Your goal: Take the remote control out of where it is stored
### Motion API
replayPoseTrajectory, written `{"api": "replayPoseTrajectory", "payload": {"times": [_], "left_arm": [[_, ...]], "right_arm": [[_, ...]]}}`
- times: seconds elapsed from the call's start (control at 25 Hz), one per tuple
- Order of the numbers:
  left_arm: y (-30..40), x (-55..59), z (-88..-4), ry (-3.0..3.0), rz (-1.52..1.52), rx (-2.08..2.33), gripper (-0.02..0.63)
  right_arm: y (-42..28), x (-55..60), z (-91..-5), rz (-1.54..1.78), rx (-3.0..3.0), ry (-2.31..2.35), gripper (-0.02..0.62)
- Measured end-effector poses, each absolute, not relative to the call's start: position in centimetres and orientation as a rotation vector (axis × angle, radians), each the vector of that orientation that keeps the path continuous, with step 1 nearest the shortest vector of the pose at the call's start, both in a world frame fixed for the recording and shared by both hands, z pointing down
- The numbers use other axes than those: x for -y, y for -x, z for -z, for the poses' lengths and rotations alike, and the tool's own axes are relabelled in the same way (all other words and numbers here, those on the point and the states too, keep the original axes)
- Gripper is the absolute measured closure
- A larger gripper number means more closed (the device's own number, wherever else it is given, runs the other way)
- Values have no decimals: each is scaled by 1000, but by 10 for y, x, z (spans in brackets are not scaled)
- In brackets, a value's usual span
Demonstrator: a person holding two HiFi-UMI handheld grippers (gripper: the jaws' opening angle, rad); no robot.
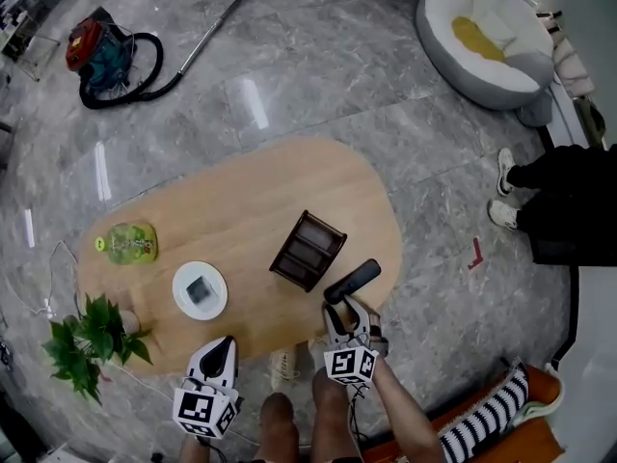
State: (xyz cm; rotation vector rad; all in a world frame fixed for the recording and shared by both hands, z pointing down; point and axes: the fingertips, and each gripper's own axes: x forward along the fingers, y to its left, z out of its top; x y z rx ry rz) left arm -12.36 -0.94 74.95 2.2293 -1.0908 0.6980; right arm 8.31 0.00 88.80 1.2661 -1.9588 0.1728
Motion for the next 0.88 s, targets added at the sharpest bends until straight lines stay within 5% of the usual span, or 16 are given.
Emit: {"api": "replayPoseTrajectory", "payload": {"times": [0.64, 0.88], "left_arm": [[119, 24, -688, -2277, -654, 1092, 600], [111, 32, -648, -2308, -638, 1092, 600]], "right_arm": [[-95, 17, -795, -331, 2002, -1335, 420], [-111, 24, -731, -350, 1982, -1482, 558]]}}
